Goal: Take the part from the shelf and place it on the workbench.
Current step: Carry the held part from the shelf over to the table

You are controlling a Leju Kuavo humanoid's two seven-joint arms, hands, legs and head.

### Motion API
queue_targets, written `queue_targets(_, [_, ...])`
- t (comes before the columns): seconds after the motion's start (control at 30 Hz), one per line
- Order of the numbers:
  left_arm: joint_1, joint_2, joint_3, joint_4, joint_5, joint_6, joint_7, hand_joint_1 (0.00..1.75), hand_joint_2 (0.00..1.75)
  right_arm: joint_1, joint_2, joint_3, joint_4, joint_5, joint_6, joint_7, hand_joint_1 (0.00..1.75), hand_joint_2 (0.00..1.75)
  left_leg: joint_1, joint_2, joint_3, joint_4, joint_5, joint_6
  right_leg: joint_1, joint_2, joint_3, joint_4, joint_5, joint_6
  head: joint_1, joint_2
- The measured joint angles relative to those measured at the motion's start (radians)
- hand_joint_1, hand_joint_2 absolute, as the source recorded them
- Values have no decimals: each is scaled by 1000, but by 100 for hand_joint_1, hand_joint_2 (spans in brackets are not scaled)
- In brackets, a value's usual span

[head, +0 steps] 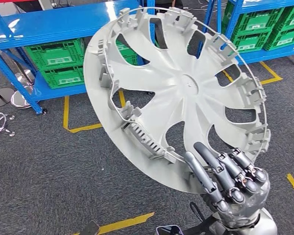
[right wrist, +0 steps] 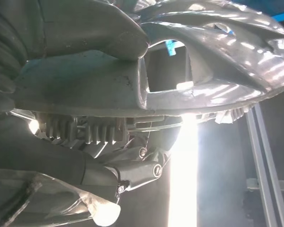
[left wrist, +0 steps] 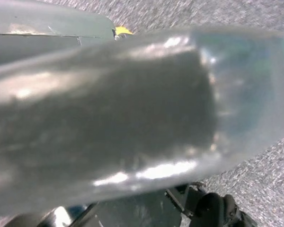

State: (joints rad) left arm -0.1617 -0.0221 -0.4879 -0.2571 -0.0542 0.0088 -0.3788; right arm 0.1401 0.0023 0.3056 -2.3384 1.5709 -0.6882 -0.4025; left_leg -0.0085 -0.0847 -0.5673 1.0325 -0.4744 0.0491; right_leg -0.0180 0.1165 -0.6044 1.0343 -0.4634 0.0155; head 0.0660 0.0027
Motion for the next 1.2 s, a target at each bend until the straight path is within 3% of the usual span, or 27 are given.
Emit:
queue_targets(0.2, [0,-2,1,0,0,0,0,0,0,0,0,0,0,0,0,0,175,175,0,2,-1,0,0,0,-1,3,-1,0,1,1,-1,0])
queue_targets(0.33, [-1,-2,4,0,0,1,0,0,0,3,0,0,-1,1,0,-1,175,175,-2,12,0,-4,1,2,-5,15,-3,-6,6,9,-3,0])
queue_targets(0.4, [-3,-3,6,-2,-2,1,0,0,0,6,0,0,-3,1,0,-2,175,175,3,36,10,-33,16,-5,0,-8,-15,0,-1,16,-2,0])
queue_targets(0.47, [-1,-6,10,-4,-4,1,-1,0,0,6,-1,-1,-5,1,0,-4,175,175,8,91,15,-59,30,-13,3,-75,-63,105,-56,29,3,0])
queue_targets(0.5, [0,-8,11,-4,-5,0,-2,0,0,6,-1,-1,-5,1,0,-5,175,175,5,122,12,-53,28,-18,3,-119,-48,101,-66,32,5,0])
queue_targets(0.53, [1,-9,12,-4,-7,-1,-3,0,0,5,-1,-1,-5,0,0,-7,175,175,3,158,9,-44,26,-27,3,-151,-32,93,-68,30,5,0])
queue_targets(0.57, [0,-10,13,-4,-8,-1,-4,0,0,6,-1,-2,-5,0,0,-11,175,175,4,158,-8,5,-9,-43,1,-153,3,32,-37,17,3,0])
queue_targets(0.6, [0,-10,13,-5,-9,-1,-4,0,0,6,-1,-4,-6,0,0,-14,175,175,7,143,-38,89,-55,-59,0,-142,26,-18,-16,1,1,0])
queue_targets(0.67, [2,-10,14,-5,-11,-2,-6,0,0,6,-1,-6,-7,1,0,-18,175,175,14,93,-80,217,-118,-76,-3,-77,13,-20,6,-18,-4,0])
queue_targets(0.7, [3,-10,14,-5,-12,-2,-6,0,0,6,-1,-6,-7,1,0,-18,175,175,15,85,-70,207,-101,-72,-3,-56,10,-20,10,-16,-3,0])
queue_targets(0.77, [1,-8,14,-5,-14,-2,-6,0,0,6,-1,-6,-7,1,0,-19,175,175,15,45,-3,70,-36,-59,-2,-30,8,-20,14,-11,-3,0])
queue_targets(0.83, [0,-7,14,-5,-15,-2,-6,0,0,5,-1,-7,-7,1,0,-23,175,175,15,6,35,-17,-14,-49,-4,-9,0,-18,20,0,-2,0])
queue_targets(0.87, [0,-7,14,-5,-16,-1,-6,0,0,7,-1,-7,-8,1,0,-25,175,175,14,2,39,-28,-18,-46,-7,2,-4,-19,24,7,-2,0])
queue_targets(0.93, [1,-13,14,-5,-16,4,-7,0,0,16,-1,-10,-11,1,0,-29,175,175,13,25,40,-38,-10,-42,-10,14,-15,-22,31,21,-2,0])
queue_targets(1.0, [2,-21,15,-5,-16,14,-10,0,0,27,-1,-16,-17,1,0,-36,175,175,16,52,42,-55,3,-32,-6,-27,-41,16,3,29,3,0])
queue_targets(1.07, [9,-27,15,-5,-19,18,-12,0,0,32,-2,-22,-20,2,0,-44,175,175,15,82,39,-61,9,-26,-2,-87,-96,132,-65,32,9,0])
queue_targets(1.13, [18,-30,15,-5,-24,17,-13,0,0,37,-1,-26,-21,1,0,-48,175,175,12,115,34,-59,10,-25,-2,-108,-138,239,-109,36,11,0])
queue_targets(1.17, [20,-30,15,-5,-25,17,-13,0,0,40,-1,-28,-21,1,0,-49,175,175,12,130,32,-58,10,-25,-2,-113,-134,246,-107,37,11,0])
queue_targets(1.2, [21,-31,15,-5,-26,17,-13,0,0,41,-1,-30,-21,1,0,-49,175,175,11,145,31,-56,9,-26,-2,-119,-107,211,-86,37,11,0])
